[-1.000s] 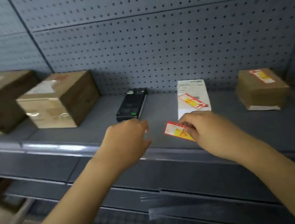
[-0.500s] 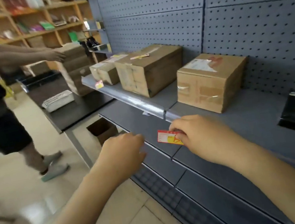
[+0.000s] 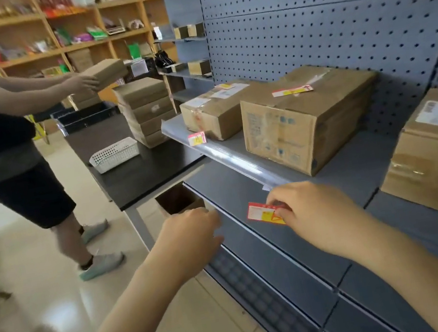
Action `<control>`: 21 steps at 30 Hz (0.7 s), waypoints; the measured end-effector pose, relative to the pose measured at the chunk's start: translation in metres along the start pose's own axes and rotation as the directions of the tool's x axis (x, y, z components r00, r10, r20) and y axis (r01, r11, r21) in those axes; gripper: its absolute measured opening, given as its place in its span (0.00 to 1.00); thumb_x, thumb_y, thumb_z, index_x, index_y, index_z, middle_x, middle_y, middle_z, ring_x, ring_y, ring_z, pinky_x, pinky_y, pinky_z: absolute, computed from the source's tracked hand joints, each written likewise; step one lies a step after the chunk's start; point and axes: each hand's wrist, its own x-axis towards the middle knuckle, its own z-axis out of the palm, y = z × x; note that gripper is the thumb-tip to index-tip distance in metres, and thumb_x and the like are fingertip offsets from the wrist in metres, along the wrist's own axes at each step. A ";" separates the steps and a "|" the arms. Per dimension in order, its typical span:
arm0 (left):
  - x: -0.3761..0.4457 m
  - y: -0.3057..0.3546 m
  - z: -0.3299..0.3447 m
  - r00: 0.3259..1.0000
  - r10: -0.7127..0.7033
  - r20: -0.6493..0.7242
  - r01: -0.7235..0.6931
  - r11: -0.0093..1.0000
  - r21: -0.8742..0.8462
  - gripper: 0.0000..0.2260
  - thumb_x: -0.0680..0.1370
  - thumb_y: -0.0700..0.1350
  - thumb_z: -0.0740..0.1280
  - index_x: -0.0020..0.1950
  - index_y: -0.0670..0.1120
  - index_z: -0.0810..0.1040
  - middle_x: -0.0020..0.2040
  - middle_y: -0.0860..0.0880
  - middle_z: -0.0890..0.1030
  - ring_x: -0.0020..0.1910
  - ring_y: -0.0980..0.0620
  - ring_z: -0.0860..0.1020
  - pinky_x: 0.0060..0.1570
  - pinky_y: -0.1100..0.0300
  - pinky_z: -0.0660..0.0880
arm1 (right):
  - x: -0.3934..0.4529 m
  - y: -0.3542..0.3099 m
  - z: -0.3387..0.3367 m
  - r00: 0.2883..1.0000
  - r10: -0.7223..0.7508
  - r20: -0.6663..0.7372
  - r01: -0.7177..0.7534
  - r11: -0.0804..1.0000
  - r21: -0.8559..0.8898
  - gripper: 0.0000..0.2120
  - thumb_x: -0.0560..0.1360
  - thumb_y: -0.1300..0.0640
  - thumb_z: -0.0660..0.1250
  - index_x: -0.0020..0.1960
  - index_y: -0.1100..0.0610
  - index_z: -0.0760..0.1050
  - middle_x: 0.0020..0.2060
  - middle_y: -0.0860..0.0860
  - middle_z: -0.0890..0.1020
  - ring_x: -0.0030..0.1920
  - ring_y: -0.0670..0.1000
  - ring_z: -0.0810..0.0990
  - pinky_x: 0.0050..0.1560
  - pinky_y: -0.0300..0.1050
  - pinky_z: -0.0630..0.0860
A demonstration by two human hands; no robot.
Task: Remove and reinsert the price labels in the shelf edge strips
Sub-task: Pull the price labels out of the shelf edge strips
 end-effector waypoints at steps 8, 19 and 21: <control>0.119 -0.041 0.015 0.968 0.245 -0.063 -0.249 0.966 -0.074 0.14 0.79 0.52 0.59 0.64 0.52 0.72 0.60 0.52 0.77 0.58 0.51 0.75 0.57 0.57 0.70 | 0.086 0.028 0.014 0.986 0.164 -0.029 -0.164 0.986 0.021 0.06 0.80 0.53 0.57 0.53 0.49 0.72 0.49 0.48 0.80 0.45 0.53 0.78 0.38 0.48 0.71; 0.246 -0.063 0.077 0.630 0.748 -0.210 -0.775 0.621 -0.113 0.20 0.66 0.47 0.69 0.57 0.51 0.74 0.49 0.51 0.80 0.43 0.47 0.80 0.40 0.56 0.79 | 0.128 0.024 0.045 0.792 0.607 -0.070 -0.603 0.795 0.068 0.08 0.80 0.49 0.56 0.58 0.44 0.71 0.54 0.41 0.78 0.54 0.45 0.76 0.48 0.44 0.75; 0.256 -0.063 0.081 0.556 0.791 -0.257 -0.831 0.540 -0.137 0.22 0.64 0.45 0.71 0.56 0.51 0.74 0.47 0.51 0.80 0.40 0.48 0.80 0.37 0.58 0.78 | 0.130 0.015 0.047 0.715 0.694 -0.085 -0.686 0.720 0.104 0.09 0.80 0.49 0.56 0.58 0.42 0.71 0.54 0.39 0.77 0.54 0.43 0.74 0.48 0.42 0.74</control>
